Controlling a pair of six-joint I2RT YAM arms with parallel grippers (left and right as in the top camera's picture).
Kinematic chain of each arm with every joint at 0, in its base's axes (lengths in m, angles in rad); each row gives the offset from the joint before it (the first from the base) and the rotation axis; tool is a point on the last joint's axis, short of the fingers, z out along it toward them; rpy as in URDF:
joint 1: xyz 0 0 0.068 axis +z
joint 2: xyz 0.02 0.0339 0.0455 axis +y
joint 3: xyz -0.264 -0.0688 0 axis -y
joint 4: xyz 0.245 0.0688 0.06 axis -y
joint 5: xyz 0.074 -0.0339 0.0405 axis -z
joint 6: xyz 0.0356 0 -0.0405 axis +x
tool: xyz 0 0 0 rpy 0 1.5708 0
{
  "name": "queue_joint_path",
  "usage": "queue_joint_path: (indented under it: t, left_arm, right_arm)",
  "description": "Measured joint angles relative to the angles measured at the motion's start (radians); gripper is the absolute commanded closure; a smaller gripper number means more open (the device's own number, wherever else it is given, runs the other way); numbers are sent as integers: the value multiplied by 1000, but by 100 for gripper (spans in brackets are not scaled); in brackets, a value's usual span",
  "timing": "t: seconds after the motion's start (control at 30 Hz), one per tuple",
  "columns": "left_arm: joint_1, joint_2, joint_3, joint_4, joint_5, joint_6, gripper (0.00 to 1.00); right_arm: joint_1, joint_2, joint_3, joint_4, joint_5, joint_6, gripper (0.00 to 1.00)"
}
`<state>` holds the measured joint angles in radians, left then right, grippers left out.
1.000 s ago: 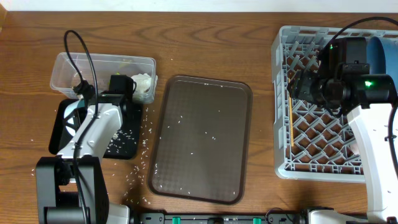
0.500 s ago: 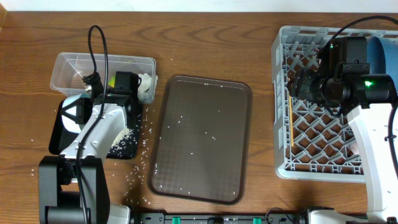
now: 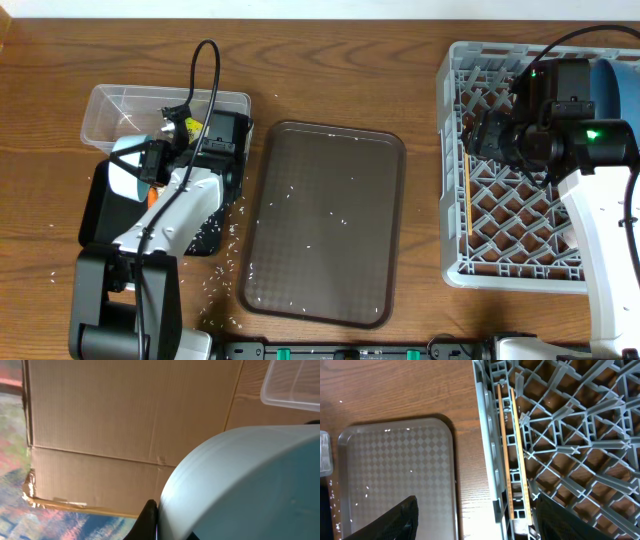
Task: Sort waste into correct bins and load items into the dishwasher rack
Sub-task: 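Hold the light-blue bowl inverted over the black tray and shake out rice, then swing the emptied bowl right over the brown tray with the left gripper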
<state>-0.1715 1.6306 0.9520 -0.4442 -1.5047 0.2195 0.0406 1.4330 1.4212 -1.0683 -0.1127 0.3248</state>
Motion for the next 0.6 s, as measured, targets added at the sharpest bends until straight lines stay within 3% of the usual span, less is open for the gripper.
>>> queue_joint_path:
  t: [0.27, 0.6]
  left_arm:
    - [4, 2, 0, -31, -14, 51, 94]
    - [-8, 1, 0, -42, -13, 23, 94]
  right_arm:
    - [0, 0, 0, -2, 0, 0, 31]
    - [0, 0, 0, -2, 0, 0, 31]
